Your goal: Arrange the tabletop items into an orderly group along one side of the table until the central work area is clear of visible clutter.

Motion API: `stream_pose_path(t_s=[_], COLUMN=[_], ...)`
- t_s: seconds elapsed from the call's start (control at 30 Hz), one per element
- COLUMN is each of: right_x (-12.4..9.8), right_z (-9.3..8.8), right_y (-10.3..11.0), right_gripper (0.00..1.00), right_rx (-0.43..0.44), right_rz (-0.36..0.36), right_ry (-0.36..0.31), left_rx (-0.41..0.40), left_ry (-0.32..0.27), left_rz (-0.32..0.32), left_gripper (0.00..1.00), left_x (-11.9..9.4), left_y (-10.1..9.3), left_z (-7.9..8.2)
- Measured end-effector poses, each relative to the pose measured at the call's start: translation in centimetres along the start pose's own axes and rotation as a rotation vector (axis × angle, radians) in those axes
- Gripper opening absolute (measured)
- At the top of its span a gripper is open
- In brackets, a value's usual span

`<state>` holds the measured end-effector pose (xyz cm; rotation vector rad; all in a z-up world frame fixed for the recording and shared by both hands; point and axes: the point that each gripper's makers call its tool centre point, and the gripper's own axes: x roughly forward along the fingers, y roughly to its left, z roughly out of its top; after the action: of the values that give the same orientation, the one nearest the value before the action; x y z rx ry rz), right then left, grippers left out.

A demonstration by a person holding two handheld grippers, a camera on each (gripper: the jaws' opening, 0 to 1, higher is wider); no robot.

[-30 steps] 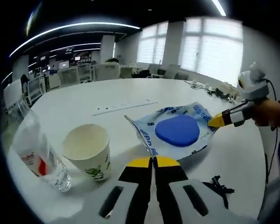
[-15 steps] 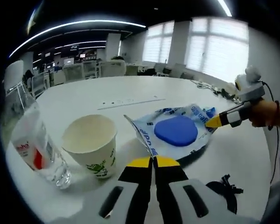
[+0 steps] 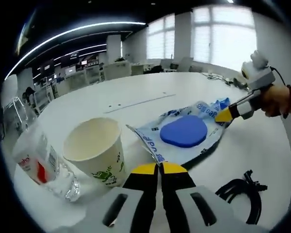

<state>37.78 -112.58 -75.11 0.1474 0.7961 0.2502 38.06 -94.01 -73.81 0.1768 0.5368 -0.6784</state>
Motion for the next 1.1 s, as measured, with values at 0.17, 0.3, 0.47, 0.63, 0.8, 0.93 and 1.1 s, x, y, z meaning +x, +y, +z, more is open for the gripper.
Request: stream_pose_path(t_s=[0.17, 0.3, 0.47, 0.63, 0.8, 0.93, 1.1], right_x=[0.3, 0.5, 0.5, 0.5, 0.3, -0.1, -1.1], right_z=[-0.2, -0.2, -0.3, -0.4, -0.3, 0.7, 1.4], right_y=[0.4, 0.5, 0.6, 0.5, 0.4, 0.5, 0.8], right_gripper=[0.00, 0.00, 0.01, 0.03, 0.08, 0.12, 0.17], right_rx=[-0.026, -0.022, -0.036, -0.043, -0.005, -0.030, -0.074], right_rz=[0.000, 0.009, 0.005, -0.002, -0.009, -0.018, -0.032], right_ry=[0.008, 0.009, 0.012, 0.017, 0.008, -0.030, -0.058], left_rx=[-0.032, -0.027, -0.005, 0.006, 0.007, -0.025, -0.005], left_ry=[0.011, 0.012, 0.020, 0.030, 0.022, 0.015, -0.005], left_rz=[0.019, 0.033, 0.044, 0.054, 0.073, 0.049, 0.046], left_gripper=[0.00, 0.00, 0.00, 0.00, 0.01, 0.08, 0.16], left_x=[0.2, 0.1, 0.1, 0.2, -0.1, -0.2, -0.8], left_y=[0.6, 0.9, 0.9, 1.0, 1.2, 1.0, 0.4], left_z=[-0.7, -0.7, -0.9, -1.2, -0.9, -0.8, -0.2])
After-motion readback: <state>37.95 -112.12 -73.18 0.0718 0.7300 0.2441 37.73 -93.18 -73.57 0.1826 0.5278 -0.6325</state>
